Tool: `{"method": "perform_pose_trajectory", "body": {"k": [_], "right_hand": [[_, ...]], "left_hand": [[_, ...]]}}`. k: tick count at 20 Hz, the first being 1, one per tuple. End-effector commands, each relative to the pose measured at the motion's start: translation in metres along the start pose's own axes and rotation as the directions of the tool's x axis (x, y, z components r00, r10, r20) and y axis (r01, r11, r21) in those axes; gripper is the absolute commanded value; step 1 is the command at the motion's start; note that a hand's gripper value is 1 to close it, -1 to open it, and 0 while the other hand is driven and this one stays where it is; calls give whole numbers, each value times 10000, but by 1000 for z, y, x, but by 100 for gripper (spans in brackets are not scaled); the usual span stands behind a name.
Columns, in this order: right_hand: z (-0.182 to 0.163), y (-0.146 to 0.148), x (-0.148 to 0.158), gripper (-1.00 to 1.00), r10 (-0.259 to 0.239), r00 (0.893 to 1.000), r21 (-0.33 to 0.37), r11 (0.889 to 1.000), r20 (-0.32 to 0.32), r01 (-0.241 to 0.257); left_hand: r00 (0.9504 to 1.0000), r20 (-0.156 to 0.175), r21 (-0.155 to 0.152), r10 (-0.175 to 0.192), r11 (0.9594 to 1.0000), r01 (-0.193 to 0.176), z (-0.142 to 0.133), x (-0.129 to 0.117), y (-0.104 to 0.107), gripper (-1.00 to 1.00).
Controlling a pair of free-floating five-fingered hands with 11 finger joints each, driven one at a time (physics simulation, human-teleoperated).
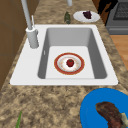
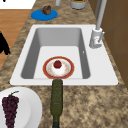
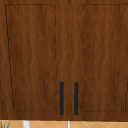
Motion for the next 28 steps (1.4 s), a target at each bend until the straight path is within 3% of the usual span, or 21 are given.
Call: {"method": "perform_pose_trajectory", "body": {"k": [1, 5, 8, 13, 17, 20, 21, 23, 28], "right_hand": [[0, 0, 0, 0, 0, 10000, 0, 10000, 0, 0], [0, 0, 0, 0, 0, 10000, 0, 10000, 0, 0], [0, 0, 0, 0, 0, 10000, 0, 10000, 0, 0], [0, 0, 0, 0, 0, 10000, 0, 10000, 0, 0], [0, 0, 0, 0, 0, 10000, 0, 10000, 0, 0], [0, 0, 0, 0, 0, 10000, 0, 10000, 0, 0], [0, 0, 0, 0, 0, 10000, 0, 10000, 0, 0], [0, 0, 0, 0, 0, 10000, 0, 10000, 0, 0], [0, 0, 0, 0, 0, 10000, 0, 10000, 0, 0]], "left_hand": [[9924, 1210, -179, 234, 9996, -214, 2, -1, -7, -100], [9853, 1640, -297, 468, 9987, -425, 4, 2, -9, -100], [9813, 1766, -479, 761, 9965, -687, 6, 4, -8, -100], [9854, 1428, -962, 930, 9922, -797, 13, 17, -2, -100], [9931, 882, -947, 778, 9931, -694, 31, 43, 7, -100], [9938, 920, -1067, 619, 9929, -519, 43, 62, 15, -100], [9903, 1273, -1032, 552, 9938, -422, 47, 63, 15, -100], [9765, 1922, -826, 979, 9931, -833, 44, 59, 11, -100], [9704, 2256, -582, 865, 9955, -752, 47, 60, 9, -100]]}}
